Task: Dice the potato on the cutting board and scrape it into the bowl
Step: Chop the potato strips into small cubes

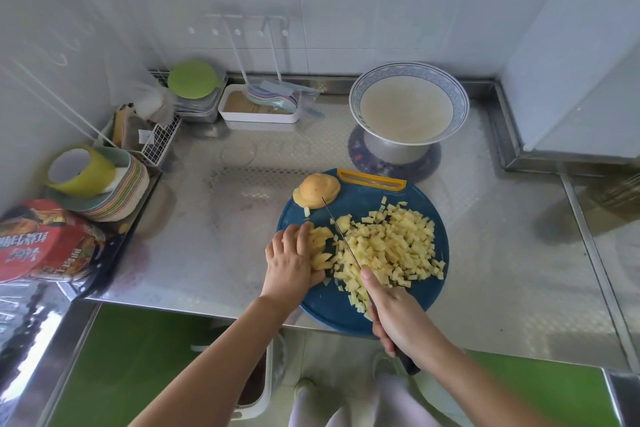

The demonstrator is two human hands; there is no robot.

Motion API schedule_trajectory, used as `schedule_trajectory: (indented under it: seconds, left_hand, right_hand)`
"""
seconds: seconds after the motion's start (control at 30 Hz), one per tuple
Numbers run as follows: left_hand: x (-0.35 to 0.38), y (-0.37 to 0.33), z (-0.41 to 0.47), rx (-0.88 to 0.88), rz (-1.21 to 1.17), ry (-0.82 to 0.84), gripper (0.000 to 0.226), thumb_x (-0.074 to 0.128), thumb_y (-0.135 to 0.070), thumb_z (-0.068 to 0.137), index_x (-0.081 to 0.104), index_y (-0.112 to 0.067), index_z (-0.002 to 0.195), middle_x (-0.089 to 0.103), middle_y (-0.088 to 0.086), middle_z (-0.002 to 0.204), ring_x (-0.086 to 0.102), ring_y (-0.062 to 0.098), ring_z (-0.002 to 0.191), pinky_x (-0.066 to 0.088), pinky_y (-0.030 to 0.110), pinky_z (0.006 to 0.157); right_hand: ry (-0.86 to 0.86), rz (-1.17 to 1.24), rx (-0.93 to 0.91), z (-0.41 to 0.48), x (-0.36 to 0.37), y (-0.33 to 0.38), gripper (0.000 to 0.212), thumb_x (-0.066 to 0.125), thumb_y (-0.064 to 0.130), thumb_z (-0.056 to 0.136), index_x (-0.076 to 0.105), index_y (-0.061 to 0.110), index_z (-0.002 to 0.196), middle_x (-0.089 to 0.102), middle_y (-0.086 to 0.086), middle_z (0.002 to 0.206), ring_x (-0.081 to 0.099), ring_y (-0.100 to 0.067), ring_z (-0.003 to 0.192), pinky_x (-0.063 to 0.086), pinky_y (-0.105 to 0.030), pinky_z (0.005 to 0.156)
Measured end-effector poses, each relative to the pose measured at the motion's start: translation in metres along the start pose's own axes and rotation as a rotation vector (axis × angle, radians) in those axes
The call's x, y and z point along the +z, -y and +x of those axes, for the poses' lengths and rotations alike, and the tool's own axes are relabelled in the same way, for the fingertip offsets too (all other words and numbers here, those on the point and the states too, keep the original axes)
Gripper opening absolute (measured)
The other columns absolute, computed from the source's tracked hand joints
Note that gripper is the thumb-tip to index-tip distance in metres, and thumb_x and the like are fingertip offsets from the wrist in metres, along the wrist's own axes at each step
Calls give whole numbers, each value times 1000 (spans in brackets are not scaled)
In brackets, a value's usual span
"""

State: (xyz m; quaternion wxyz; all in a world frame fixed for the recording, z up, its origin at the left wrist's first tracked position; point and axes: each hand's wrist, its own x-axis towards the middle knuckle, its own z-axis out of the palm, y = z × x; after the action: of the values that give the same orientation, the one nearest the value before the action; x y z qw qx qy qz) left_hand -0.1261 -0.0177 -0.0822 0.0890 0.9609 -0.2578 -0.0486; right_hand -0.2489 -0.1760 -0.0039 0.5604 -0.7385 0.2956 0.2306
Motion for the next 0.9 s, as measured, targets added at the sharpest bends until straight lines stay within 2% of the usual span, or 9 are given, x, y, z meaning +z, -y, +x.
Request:
schedule_trajectory:
  seconds: [0.2,0.4,0.53,0.6,0.67,0.73,0.8,0.9]
  left_hand:
    - [-5,18,2,126,-44,37,107,90,-33,52,29,-15,138,51,16,125,50,37,113,46,55,95]
    - [-6,26,4,187,-46,69,109,74,-59,60,23,-13,144,43,13,134,40,34,122,34,49,105]
    - [-11,25,4,202,-19,130,119,65,-66,64,5,-12,152,22,8,147,18,30,137,13,42,115]
    - [-12,23,3,184,-14,150,125,63,-71,63,-2,-12,152,15,7,149,11,28,139,8,40,117]
    - [-13,20,1,160,-6,147,127,56,-78,60,2,-9,152,17,8,149,15,30,139,11,42,116]
    - [-9,15,-1,125,12,85,124,50,-80,57,19,-4,149,32,13,144,30,33,133,25,47,111]
    - [-4,10,0,96,14,39,109,45,-75,60,36,-1,140,47,15,131,46,36,119,42,49,98]
    - [-3,7,0,87,8,-14,87,41,-63,67,44,-2,130,55,16,118,55,36,107,49,47,86]
  right_hand:
    - [-34,162,85,1,28,-6,68,31,69,94,42,12,58,40,-3,45,37,-18,34,32,-23,38]
    - [-53,203,89,8,49,-7,67,34,68,93,37,13,55,35,-6,47,34,-19,34,28,-25,37]
    - [-76,220,106,9,57,-8,66,36,66,94,37,12,56,34,-5,44,33,-18,32,27,-23,36]
    - [-87,199,106,9,60,-8,65,36,62,97,38,12,56,34,-3,42,33,-16,29,26,-22,35]
    - [-100,192,103,10,62,-8,65,35,62,98,37,11,56,34,-2,41,33,-15,28,26,-21,34]
    - [-105,183,80,9,63,-8,68,34,66,95,38,9,57,33,-3,41,32,-16,29,25,-23,35]
    - [-125,184,49,8,63,-10,71,34,71,89,41,7,59,32,-4,42,31,-17,31,26,-26,38]
    - [-155,167,6,5,64,-11,70,32,68,92,41,6,60,30,-6,46,28,-16,33,26,-27,39]
